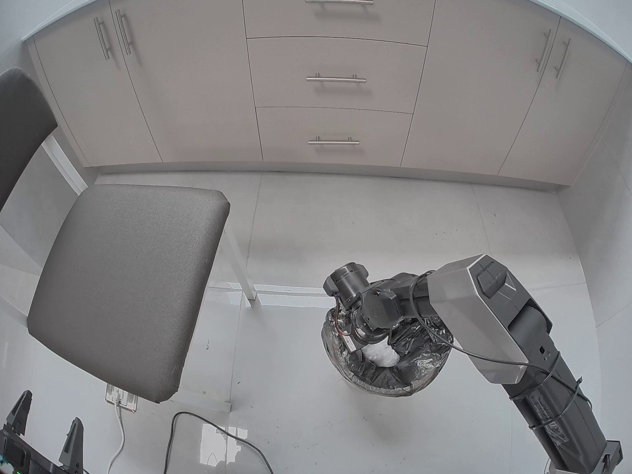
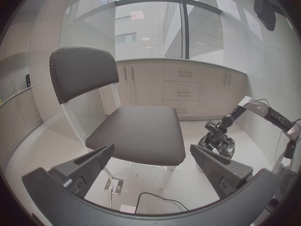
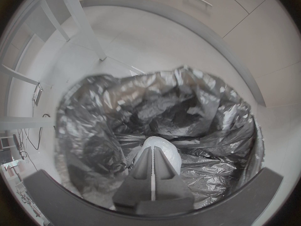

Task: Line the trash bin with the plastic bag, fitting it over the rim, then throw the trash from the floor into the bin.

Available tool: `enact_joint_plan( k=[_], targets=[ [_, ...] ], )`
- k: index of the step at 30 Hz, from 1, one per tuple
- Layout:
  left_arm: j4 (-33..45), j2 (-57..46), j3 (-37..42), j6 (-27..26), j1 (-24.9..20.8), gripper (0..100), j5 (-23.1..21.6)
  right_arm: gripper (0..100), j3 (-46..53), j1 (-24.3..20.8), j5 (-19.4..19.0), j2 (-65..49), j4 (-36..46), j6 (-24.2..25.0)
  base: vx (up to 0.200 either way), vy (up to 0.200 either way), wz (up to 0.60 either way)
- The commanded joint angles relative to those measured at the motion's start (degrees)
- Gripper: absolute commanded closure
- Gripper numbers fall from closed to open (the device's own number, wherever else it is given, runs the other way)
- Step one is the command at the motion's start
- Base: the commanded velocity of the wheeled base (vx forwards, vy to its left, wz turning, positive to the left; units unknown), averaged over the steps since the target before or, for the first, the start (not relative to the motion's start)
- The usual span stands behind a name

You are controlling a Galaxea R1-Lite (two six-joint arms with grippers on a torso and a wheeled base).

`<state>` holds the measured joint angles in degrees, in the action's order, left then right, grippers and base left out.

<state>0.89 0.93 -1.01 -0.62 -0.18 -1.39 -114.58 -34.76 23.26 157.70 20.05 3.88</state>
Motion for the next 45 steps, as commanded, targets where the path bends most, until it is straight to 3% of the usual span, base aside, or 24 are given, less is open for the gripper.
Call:
enact_joint_plan(
  k=[1, 26, 45],
  targets=[
    [0.0, -0.9, 0.7, 0.0, 0.0, 0, 0.0, 100, 0.0, 0.8, 0.0, 2.9, -0.6, -0.1, 0.000, 0.000, 0.00],
    [0.0, -0.9, 0.8, 0.0, 0.0, 0, 0.0, 100, 0.0, 6.9, -0.1, 8.3, -5.8, 0.0, 0.000, 0.000, 0.00],
    [0.0, -0.9, 0.7, 0.0, 0.0, 0, 0.0, 100, 0.0, 7.8, 0.0, 10.8, -7.2, 0.3, 0.000, 0.000, 0.00]
  ],
)
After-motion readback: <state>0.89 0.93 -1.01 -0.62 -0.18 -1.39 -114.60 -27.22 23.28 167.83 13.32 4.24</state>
